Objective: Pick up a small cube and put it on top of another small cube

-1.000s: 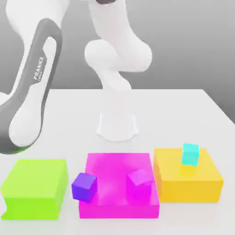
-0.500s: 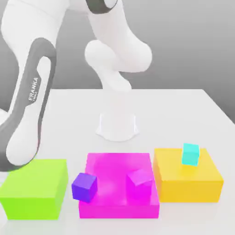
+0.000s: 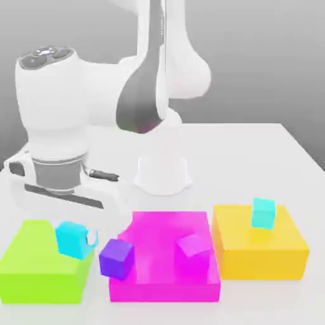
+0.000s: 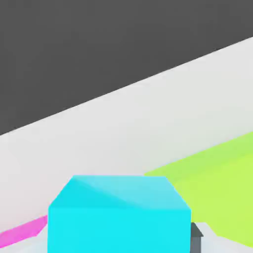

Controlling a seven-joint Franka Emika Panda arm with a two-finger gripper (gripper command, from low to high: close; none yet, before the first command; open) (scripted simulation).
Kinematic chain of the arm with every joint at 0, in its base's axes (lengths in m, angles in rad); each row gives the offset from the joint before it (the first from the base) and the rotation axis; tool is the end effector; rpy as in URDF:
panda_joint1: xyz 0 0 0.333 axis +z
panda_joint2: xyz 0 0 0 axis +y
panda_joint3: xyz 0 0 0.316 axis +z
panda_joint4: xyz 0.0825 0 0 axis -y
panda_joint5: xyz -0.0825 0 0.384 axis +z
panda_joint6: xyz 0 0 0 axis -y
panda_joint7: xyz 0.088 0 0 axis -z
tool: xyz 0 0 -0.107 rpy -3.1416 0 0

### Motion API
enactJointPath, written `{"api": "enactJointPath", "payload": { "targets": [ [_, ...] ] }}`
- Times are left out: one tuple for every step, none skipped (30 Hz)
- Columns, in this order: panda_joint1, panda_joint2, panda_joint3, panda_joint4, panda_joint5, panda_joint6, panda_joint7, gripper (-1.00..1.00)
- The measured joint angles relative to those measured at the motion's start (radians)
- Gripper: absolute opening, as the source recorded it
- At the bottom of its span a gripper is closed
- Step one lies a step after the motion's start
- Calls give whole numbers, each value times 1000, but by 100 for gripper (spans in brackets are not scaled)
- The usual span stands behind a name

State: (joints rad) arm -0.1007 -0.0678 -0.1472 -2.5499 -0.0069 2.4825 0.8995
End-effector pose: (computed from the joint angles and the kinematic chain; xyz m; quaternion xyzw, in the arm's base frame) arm 0.4358 -0.1097 0.2936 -0.8415 0.5403 0.0011 0.0027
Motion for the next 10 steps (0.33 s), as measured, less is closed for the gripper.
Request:
{"api": "enactJointPath", "payload": {
  "targets": [
    [4,-36,8,-34,-9,-2,20,-100],
    [6,-63,17,-64,-14,2,36,-100],
    [9,-58,21,-82,-14,25,42,-100],
    [11,-37,22,-94,-11,57,43,-100],
    [13,-9,22,-102,-7,93,41,-100],
    [16,24,22,-108,0,132,37,-100],
    [20,57,20,-114,7,171,32,100],
    [23,57,20,-114,7,171,32,100],
    [25,57,20,-114,7,171,32,100],
    [26,57,20,-114,7,171,32,100]
  ]
}}
